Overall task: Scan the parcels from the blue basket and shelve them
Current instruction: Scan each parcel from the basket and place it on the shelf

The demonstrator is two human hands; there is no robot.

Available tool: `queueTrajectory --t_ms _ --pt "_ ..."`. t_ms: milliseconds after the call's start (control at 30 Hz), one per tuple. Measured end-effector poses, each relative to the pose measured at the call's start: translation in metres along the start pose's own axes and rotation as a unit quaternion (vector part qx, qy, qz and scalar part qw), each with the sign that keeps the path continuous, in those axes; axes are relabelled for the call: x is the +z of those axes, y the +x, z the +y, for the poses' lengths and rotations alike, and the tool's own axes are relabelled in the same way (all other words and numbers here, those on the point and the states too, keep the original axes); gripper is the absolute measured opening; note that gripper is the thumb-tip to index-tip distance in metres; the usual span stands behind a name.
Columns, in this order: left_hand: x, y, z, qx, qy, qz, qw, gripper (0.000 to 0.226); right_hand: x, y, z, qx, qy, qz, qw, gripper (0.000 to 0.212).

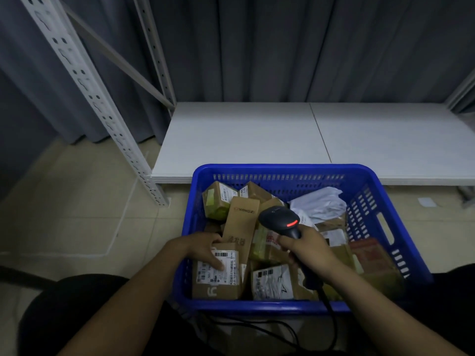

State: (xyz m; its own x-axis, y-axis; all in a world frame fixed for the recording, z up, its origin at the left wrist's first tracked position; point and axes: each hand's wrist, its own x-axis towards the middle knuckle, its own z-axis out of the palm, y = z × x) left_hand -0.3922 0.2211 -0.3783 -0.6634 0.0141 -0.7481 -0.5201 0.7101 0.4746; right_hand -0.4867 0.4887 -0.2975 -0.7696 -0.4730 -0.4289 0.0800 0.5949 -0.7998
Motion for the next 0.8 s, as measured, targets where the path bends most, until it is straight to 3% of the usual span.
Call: queueTrajectory --t_ms 100,233,333,500,600,667,700,800 --pt "0.010 -0.004 -0.008 0.017 -0.039 0.057 0.997 0.066 0.012 0.006 0.003 0.011 0.049 -0.048 0.998 0.017" --pt "0.027 -0.013 -0.012 0.032 -0.087 0.110 0.990 0.082 0.041 0.013 0.006 0.078 0.192 -0.121 0.971 0.008" --pt "0.037 -0.020 -0.011 0.049 -0.115 0.155 0.980 0.084 0.059 0.015 0.008 0.117 0.256 -0.154 0.947 0.015" --pt "0.047 -0.032 -0.005 0.044 -0.180 0.215 0.959 0.090 0.061 0.014 0.006 0.123 0.310 -0.135 0.933 0.022" --pt "0.043 -0.039 0.010 0.044 -0.278 0.264 0.923 0.109 0.042 0.018 0.001 0.094 0.366 -0.089 0.922 0.025" --pt "0.039 -0.038 0.022 0.067 -0.351 0.270 0.894 0.103 0.024 0.020 -0.006 0.083 0.406 -0.082 0.906 0.025" --pt "0.037 -0.037 0.027 0.086 -0.359 0.264 0.891 0.097 0.015 0.020 -0.010 0.082 0.418 -0.083 0.901 0.028" --pt "0.029 -0.038 0.044 0.125 -0.325 0.244 0.905 0.114 -0.006 0.017 -0.020 0.074 0.439 -0.060 0.893 0.026"
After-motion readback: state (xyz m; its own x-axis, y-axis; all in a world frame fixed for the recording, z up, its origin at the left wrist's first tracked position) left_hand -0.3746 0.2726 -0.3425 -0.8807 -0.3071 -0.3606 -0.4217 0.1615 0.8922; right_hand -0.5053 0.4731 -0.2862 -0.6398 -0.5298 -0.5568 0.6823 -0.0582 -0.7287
